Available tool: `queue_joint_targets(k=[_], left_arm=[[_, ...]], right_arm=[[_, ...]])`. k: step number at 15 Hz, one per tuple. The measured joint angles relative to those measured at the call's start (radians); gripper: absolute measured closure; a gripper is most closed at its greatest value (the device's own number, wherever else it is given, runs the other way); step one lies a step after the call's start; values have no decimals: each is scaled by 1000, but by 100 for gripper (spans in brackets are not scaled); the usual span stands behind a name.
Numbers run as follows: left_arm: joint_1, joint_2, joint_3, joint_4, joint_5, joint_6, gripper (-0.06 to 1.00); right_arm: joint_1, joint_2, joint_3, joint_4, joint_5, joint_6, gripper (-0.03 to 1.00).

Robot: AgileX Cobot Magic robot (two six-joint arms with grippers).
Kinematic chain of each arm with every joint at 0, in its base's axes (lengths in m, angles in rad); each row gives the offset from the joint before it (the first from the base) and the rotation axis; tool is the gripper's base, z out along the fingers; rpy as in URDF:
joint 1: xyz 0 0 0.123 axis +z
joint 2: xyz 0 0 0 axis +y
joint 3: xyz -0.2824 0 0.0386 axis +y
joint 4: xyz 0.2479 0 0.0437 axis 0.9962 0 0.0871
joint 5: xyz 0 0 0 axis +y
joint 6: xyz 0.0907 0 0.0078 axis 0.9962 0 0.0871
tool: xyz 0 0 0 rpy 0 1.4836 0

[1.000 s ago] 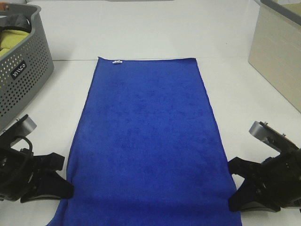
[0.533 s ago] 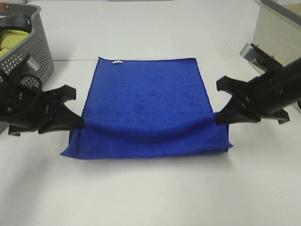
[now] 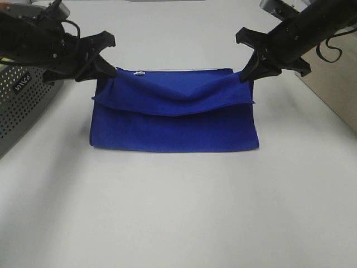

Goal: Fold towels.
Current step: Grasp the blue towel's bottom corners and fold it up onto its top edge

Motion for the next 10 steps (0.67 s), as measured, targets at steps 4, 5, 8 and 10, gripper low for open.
queue_joint_targets(k=[4, 5, 8, 10], left_arm=[[0, 105, -176, 16, -112, 0, 94], [0, 131, -205, 20, -145, 0, 94], [0, 238, -319, 23, -216, 0, 94], [0, 352, -464, 23, -262, 5, 94]], right_arm=[[0, 164, -258, -38, 12, 37, 97], [0, 203, -314, -50, 12, 50, 97], [0, 323, -473, -61, -9, 59, 97], [0, 408, -564, -86, -117, 63, 97]])
